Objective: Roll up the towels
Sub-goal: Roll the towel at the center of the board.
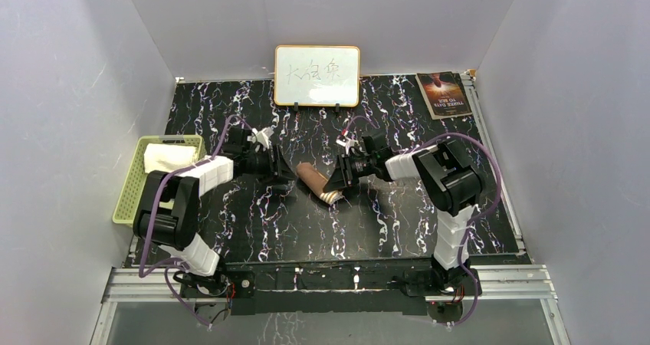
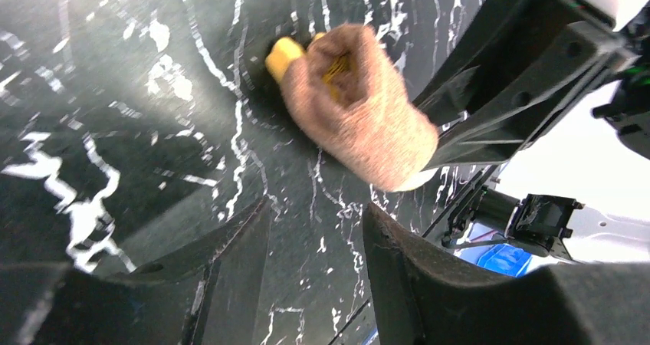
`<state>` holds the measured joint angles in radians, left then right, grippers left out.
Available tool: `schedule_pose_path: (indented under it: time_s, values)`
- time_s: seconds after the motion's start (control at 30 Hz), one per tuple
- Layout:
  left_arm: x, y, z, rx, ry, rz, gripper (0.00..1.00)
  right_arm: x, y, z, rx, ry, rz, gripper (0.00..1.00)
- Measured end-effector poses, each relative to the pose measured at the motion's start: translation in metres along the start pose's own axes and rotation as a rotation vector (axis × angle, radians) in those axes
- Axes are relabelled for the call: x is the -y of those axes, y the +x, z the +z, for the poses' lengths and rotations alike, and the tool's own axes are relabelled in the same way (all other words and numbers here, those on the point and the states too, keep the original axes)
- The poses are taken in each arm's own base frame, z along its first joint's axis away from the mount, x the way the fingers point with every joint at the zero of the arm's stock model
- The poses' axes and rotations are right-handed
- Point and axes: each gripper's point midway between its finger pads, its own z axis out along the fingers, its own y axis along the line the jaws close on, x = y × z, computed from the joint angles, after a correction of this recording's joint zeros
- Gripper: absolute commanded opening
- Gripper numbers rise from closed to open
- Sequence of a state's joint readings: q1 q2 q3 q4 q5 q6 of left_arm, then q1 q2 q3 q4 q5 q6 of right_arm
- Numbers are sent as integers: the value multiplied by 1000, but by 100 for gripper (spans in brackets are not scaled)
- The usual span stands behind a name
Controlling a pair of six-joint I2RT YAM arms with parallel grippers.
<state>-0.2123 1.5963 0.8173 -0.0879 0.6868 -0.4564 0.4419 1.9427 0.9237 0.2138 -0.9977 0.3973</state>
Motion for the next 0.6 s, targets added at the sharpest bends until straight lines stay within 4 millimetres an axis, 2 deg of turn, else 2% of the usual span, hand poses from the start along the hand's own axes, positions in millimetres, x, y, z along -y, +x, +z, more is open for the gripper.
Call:
schedule_pose_path:
  time_s: [0.17, 0.27, 0.4, 0.6]
  values:
    - [21, -5, 24, 20, 77, 33, 47, -3, 4, 4, -10, -64, 91, 22]
    - [32, 4, 41, 4, 124, 39, 47, -6, 8, 4, -4, -91, 131, 21]
    - [35, 12, 56, -17, 141, 31, 47, -6, 15, -2, 19, -132, 217, 21]
    - [34, 13, 65, -16, 142, 35, 47, -7, 15, -5, 74, -208, 337, 19]
